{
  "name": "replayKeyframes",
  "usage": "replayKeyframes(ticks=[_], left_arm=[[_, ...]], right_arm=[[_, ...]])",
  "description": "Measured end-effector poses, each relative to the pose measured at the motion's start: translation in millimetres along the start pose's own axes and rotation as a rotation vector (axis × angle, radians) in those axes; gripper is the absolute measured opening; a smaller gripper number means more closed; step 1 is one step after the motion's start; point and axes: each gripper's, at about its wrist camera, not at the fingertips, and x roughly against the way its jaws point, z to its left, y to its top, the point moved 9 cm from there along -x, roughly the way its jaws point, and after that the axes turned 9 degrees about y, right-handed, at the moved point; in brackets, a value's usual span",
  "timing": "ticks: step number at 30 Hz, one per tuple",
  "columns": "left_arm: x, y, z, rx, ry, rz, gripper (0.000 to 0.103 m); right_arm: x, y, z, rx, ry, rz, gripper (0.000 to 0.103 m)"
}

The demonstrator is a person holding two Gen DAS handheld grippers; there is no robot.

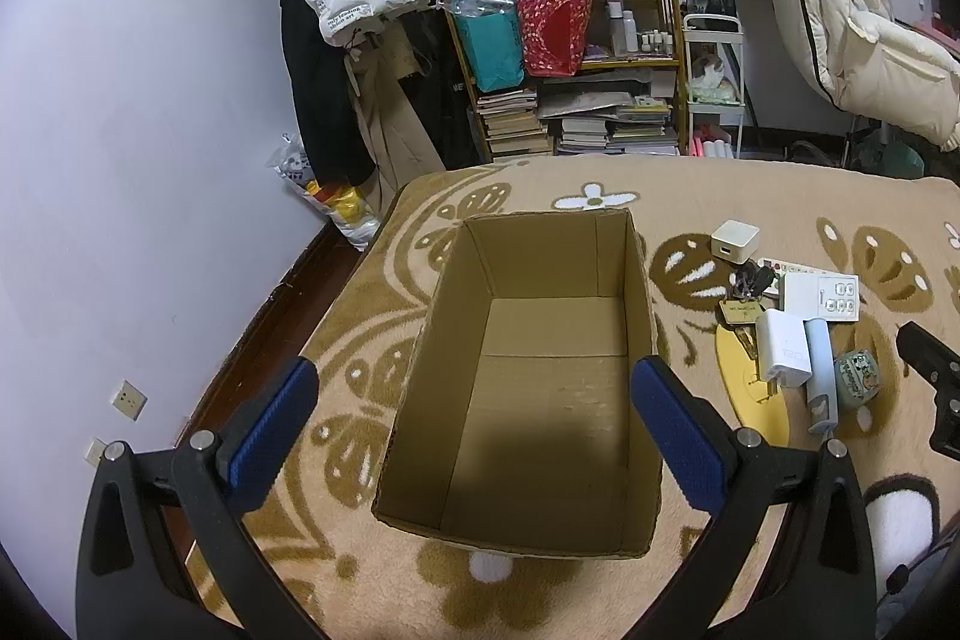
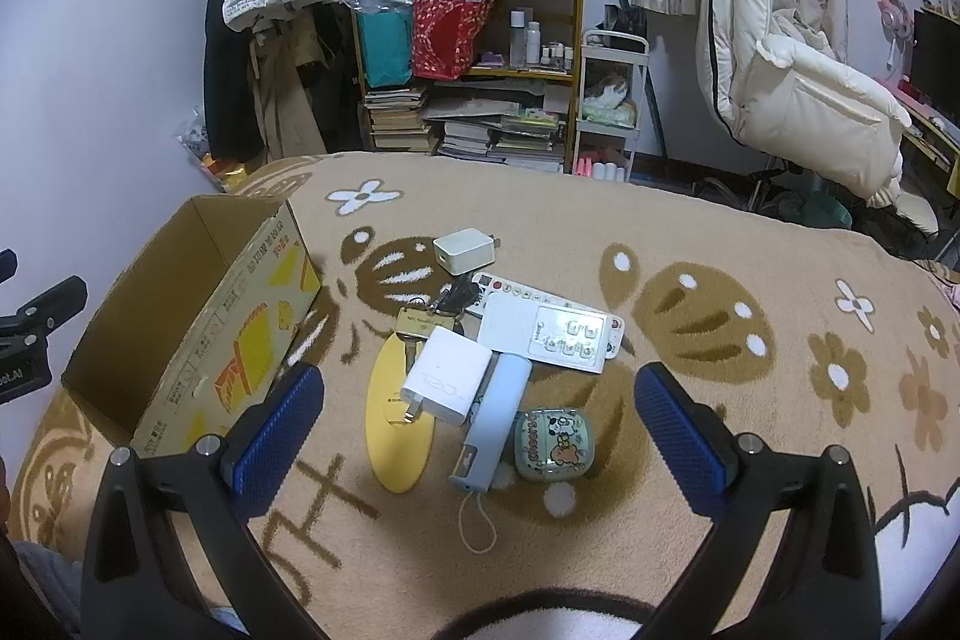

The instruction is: Organize rigid objects

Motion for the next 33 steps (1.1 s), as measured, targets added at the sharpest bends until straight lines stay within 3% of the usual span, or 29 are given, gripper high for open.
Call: replayKeyframes(ticks=[24,33], left_arm=[[-4,2,1,-0.026,0.019,0.011,0.103],[-33,9,10,-0.020,0.030,0.075,0.103]], right_arm=[[-5,-7,-4,-0.012,0.010,0.021,0.103],[-11,-9,-7,-0.007,-0.013,0.049,0.103]])
